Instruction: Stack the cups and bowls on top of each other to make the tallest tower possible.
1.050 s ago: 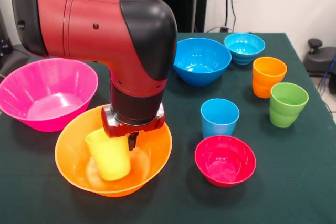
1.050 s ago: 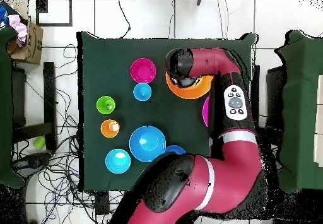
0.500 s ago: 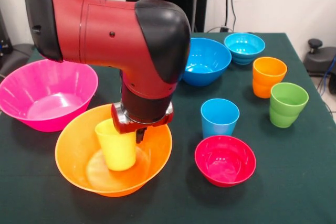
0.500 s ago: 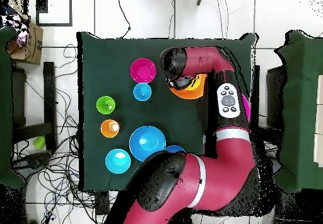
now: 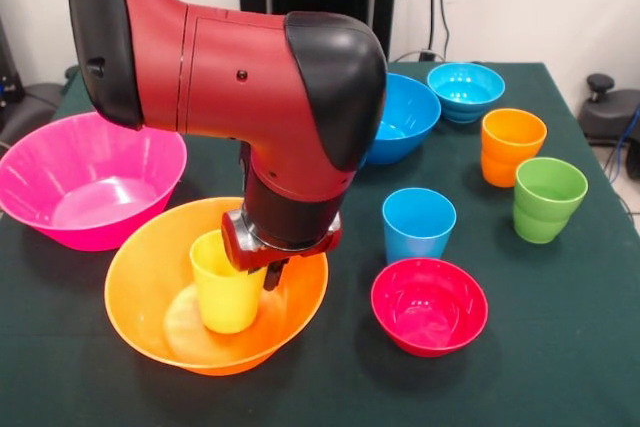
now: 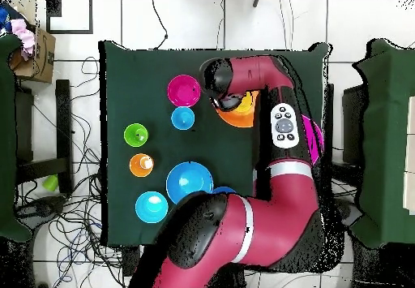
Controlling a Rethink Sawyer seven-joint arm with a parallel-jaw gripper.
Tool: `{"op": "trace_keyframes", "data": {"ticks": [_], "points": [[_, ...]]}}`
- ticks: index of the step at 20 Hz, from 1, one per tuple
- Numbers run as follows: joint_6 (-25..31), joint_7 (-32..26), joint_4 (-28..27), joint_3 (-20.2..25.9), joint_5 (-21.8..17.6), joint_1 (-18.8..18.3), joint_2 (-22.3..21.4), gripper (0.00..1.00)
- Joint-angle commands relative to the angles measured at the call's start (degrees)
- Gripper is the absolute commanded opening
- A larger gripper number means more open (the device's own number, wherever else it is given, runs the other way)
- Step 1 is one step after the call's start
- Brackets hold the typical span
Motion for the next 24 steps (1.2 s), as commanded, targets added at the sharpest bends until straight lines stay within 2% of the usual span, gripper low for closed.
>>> {"op": "trace_keyframes", "data": {"ticks": [1,2,7,10,13,16,18,24], "points": [[-3.2,-15.1,-2.8,4.5,-4.3,2.5,7.5,0.0],[-2.0,-16.2,-5.9,5.3,-4.4,2.8,8.9,0.0],[-1.1,-17.9,-11.2,5.9,-4.7,3.1,11.4,0.0],[0.8,-18.9,-16.2,6.6,-5.1,4.3,13.9,0.0],[1.3,-19.6,-17.9,6.6,-4.8,4.7,14.9,0.0],[1.3,-19.9,-17.6,5.9,-4.2,4.6,14.7,0.0],[-1.3,-19.0,-11.9,4.0,-3.0,3.2,12.0,0.0],[-1.5,-20.8,-5.4,2.7,-1.5,1.0,8.8,0.0]]}}
